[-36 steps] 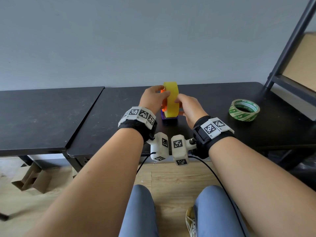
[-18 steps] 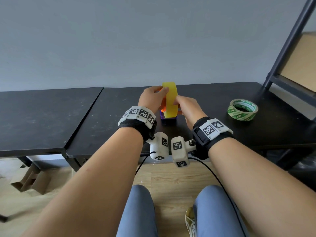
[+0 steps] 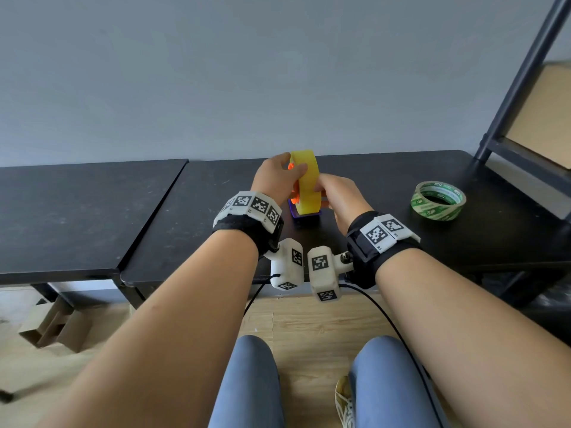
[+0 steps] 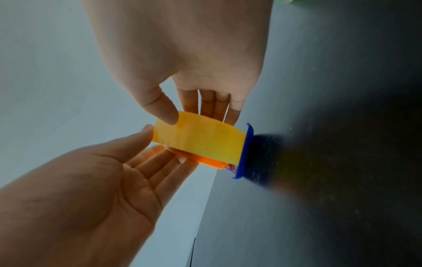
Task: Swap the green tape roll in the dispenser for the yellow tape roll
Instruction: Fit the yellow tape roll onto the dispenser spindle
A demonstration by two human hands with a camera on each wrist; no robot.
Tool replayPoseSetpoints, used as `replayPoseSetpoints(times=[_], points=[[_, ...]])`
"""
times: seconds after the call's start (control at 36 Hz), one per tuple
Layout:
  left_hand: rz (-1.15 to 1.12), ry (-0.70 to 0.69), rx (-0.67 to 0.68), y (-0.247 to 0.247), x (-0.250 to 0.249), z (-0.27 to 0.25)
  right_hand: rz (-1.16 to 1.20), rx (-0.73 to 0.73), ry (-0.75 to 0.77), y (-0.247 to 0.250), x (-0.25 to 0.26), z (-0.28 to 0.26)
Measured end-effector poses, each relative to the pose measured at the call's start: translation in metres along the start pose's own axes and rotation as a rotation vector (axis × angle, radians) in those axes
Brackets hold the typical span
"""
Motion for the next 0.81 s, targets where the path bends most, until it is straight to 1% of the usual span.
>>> replayPoseSetpoints(times=[0.08,0.25,0.42,0.56,0.64,0.75,0.81], points=[[0.021,-0.022,-0.025,0.001,-0.001,0.001,0.001,0.005,-0.004,0.001,0.001,-0.003],[0.022,-0.008,-0.095,0.003,0.001,0.002,-0.009,0.019,-0.008,0.001,-0.001,-0.004],[0.07,-0.009,-0.15,0.008,-0.002,0.003,-0.058,0.064,0.053,-0.001,0.002,-0.009],[0.139,-0.014,-0.19,0.011,-0.002,0.004,-0.054,0.108,0.08,-0.004,-0.001,-0.009],[0.094,0.0,-0.166,0.011,0.001,0.004,-0.064,0.102,0.082,-0.003,0.0,-0.012],[-0.105,0.042,-0.057,0.005,0.007,0.0,-0.043,0.086,0.069,-0.003,0.0,-0.011],[-0.186,0.062,-0.023,0.004,0.009,-0.002,-0.047,0.069,0.068,-0.003,0.0,-0.009]])
Point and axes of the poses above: each hand's wrist, its own z-axis towards the middle knuckle, its own y-axis out of the back of the hand, x = y × z, the point moved 7 cm from there along z, towards the middle knuckle, and after that the axes turned 4 degrees about -y, right-handed, at the moved point
